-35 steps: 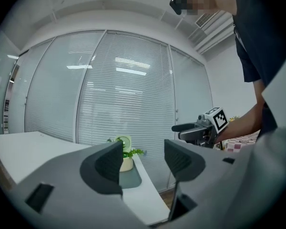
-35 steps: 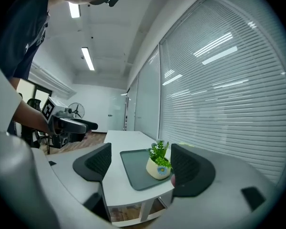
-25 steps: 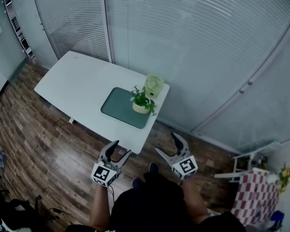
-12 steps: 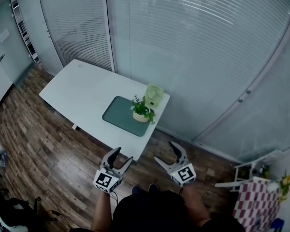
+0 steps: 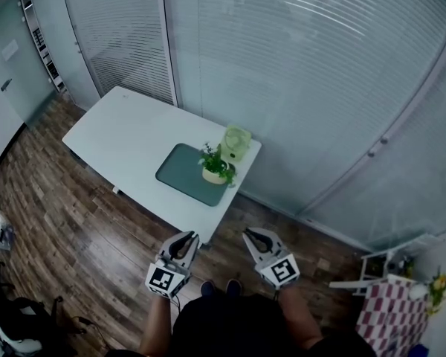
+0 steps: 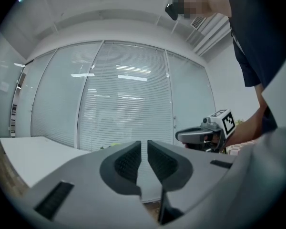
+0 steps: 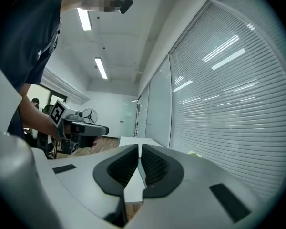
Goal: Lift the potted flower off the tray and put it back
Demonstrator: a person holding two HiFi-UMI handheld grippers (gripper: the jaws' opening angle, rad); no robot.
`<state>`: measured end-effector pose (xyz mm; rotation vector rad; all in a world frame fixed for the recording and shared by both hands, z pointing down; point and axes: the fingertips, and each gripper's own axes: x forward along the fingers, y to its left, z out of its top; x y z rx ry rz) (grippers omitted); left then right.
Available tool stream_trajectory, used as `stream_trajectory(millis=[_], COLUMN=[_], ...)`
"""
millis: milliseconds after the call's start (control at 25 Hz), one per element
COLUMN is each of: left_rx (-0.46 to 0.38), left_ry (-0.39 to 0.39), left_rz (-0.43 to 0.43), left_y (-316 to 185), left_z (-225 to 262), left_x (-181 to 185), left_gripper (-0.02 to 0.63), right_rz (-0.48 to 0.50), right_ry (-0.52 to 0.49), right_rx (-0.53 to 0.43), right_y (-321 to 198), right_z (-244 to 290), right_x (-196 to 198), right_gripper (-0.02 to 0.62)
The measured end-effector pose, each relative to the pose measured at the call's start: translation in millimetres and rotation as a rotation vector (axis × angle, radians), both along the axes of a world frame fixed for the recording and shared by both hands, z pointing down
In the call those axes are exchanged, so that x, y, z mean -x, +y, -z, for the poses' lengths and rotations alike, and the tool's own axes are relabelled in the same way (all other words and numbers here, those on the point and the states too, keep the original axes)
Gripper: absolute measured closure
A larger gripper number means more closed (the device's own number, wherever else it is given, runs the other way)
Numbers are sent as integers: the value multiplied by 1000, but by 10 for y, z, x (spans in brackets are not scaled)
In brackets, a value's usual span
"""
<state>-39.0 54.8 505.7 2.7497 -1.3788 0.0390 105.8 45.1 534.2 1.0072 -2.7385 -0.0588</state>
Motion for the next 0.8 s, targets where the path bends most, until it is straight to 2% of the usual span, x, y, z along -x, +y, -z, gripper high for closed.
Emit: stream_trajectory(millis=[80,240,440,800], left_rx=[-16,-23,-39,-18], left_ry=[26,-12,-26,-25], left_rz=[-3,-17,-41,-20], left_y=[25,38,76,86], left_z=[120,208,238,205], left_x=[-17,-74,-167,-166], left_gripper=[586,598,600,600], right_rz=[4,-26,-54,-41], right_ry=[-15,-127,-192,-177], right_rx=[-3,-42,-49,-50], right_y=[44,53,40,38], right_z=[18,159,286,310], right_x=[-11,-83,-150,-172], right_gripper=[589,591,592,592])
